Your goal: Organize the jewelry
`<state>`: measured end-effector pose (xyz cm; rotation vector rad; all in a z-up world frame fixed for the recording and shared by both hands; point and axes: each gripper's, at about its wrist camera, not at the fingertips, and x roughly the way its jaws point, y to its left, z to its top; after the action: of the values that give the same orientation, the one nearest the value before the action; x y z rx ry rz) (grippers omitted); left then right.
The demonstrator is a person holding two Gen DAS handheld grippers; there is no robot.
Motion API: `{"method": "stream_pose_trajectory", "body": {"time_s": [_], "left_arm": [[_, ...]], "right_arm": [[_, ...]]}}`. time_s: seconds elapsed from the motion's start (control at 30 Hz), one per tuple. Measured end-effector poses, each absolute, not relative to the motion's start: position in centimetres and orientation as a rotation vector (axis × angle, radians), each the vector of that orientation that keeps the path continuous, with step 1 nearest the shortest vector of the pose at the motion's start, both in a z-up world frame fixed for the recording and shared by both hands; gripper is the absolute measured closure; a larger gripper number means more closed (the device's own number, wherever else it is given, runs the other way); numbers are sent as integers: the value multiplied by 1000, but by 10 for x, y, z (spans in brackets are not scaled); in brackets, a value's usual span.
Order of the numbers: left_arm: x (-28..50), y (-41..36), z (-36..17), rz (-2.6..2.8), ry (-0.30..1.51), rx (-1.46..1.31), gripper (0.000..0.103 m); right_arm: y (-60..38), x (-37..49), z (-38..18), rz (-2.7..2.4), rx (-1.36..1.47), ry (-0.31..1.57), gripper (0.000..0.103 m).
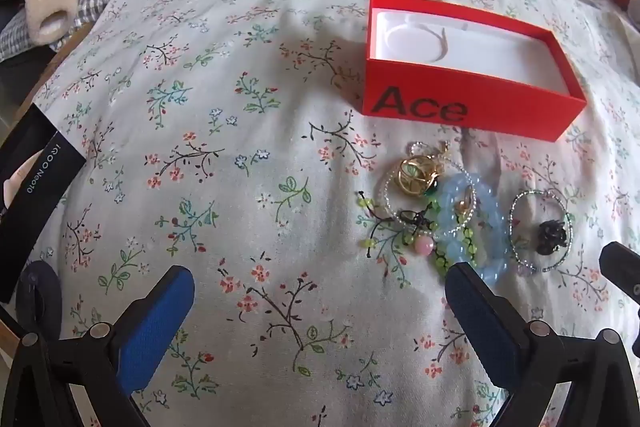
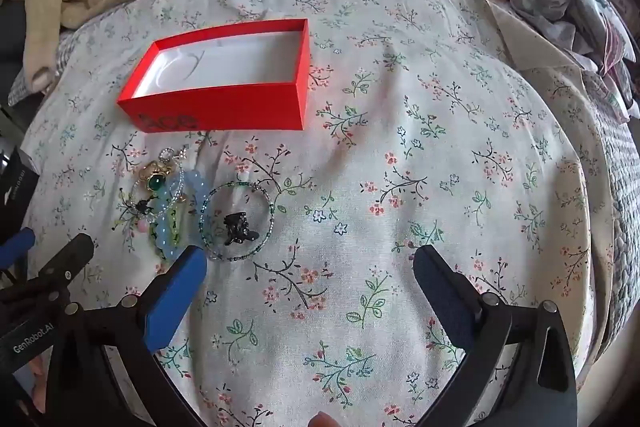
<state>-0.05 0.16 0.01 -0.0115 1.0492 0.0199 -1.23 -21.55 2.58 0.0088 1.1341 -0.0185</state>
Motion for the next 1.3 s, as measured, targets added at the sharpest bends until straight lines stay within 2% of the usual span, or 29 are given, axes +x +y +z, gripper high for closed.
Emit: {"method": "stream_pose_trajectory", "body": {"time_s": [1.3], "left_arm": [[-2,-4,-3,25,1053,39,0]], "right_arm": [[-211,-15,24,-16,6,1142,0]]}}
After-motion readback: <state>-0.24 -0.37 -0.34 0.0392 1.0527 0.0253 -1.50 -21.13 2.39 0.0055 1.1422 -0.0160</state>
